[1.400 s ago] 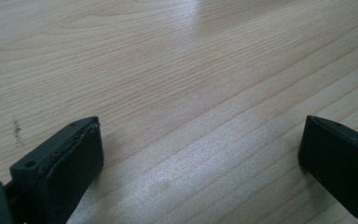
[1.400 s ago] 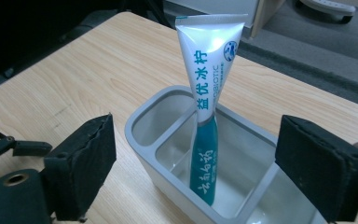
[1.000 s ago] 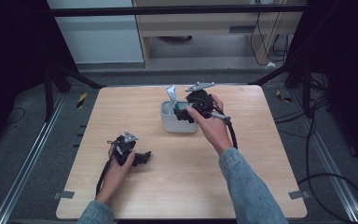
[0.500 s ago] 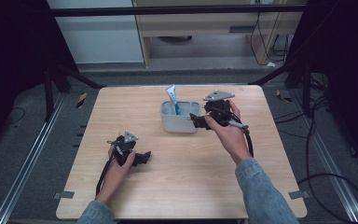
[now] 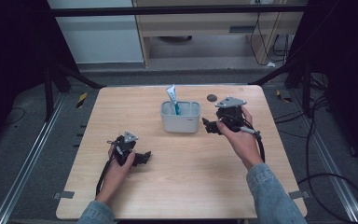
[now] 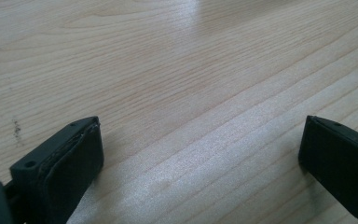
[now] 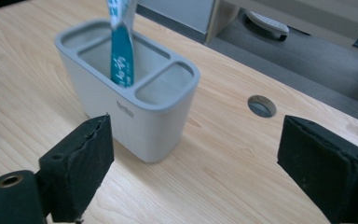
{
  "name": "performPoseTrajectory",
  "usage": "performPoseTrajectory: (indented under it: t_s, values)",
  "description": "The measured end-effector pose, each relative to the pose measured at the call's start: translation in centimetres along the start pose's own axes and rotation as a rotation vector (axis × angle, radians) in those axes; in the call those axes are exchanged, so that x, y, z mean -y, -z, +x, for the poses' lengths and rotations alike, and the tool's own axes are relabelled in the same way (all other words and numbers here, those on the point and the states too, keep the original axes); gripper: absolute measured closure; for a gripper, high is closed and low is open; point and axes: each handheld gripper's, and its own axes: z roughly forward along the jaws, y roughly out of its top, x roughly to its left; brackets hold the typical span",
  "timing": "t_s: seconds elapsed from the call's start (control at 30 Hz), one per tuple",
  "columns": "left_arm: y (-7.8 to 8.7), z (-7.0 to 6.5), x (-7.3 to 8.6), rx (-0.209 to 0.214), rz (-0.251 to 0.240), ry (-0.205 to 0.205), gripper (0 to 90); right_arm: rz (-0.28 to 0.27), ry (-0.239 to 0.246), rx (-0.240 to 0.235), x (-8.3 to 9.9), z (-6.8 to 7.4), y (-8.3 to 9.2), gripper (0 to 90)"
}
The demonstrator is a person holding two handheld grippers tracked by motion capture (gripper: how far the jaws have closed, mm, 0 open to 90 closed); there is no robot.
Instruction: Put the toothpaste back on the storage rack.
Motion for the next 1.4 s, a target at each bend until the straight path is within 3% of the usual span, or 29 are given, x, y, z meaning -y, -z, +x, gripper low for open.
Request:
performPoseTrajectory:
  t_s: [0.27,0.67,0.83,1.07,1.2,1.4]
  values:
    - [0.0,0.0,0.0,0.0,0.0,0.002,0.0,0.052,-0.033,0.0,3.1,-1.5,-0.5,15.8]
    - [0.0,0.0,0.0,-0.001,0.0,0.001,0.0,0.116,-0.15,0.028,8.6,-4.7,-2.0,12.3]
    - [0.0,0.0,0.0,-0.001,-0.002,0.004,0.0,0.131,-0.181,0.032,9.9,-4.9,-2.4,11.9]
    - [0.0,0.0,0.0,0.0,0.0,0.001,0.0,0.154,-0.185,0.043,11.5,-5.2,-3.2,11.4]
    - [0.0,0.0,0.0,-0.001,-0.002,0.004,0.0,0.156,-0.235,0.038,12.5,-5.9,-3.9,11.2]
    - [0.0,0.0,0.0,0.0,-0.002,0.003,0.0,0.175,-0.262,0.066,13.2,-6.6,-4.5,11.0]
